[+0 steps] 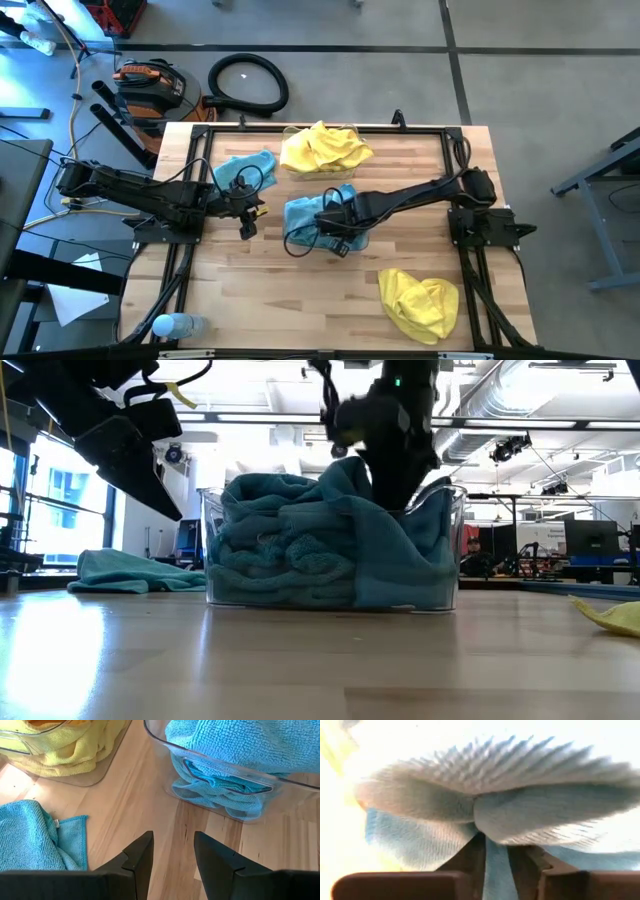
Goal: Sort microfiber towel by color & place in baskets
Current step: Put the blue microfiber towel into the bottom transparent bin
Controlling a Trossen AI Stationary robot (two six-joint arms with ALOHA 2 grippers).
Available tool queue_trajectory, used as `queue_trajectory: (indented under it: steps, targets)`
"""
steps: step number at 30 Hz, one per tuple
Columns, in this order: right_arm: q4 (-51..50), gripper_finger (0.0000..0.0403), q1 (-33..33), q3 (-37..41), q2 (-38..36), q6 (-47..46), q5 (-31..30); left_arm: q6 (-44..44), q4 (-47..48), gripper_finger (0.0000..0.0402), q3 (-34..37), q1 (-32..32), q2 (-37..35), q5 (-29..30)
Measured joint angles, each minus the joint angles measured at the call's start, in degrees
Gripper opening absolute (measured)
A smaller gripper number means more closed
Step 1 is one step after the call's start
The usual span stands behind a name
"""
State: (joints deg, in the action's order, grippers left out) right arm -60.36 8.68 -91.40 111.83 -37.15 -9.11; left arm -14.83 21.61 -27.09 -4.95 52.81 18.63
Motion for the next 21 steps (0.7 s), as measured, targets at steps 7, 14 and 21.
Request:
queue_trajectory:
  steps: [7,14,21]
  targets:
    - [-5.91,0.0119,2.87,-4.98,-0.09,1.44,-1.44,-0.02,0.0,0.0131,0.0,0.0,0.01,0.0]
    - [-9.77,0.0106,7.1,-3.75,-3.98,-0.2,-7.69,-0.21,0.03,0.0131,0.0,0.0,0.0,-0.01]
    - [-1.38,0.0051,9.62,11.63,-22.59,-7.0,-16.02,-1.55,0.35,0.0131,0.0,0.0,0.01,-0.02]
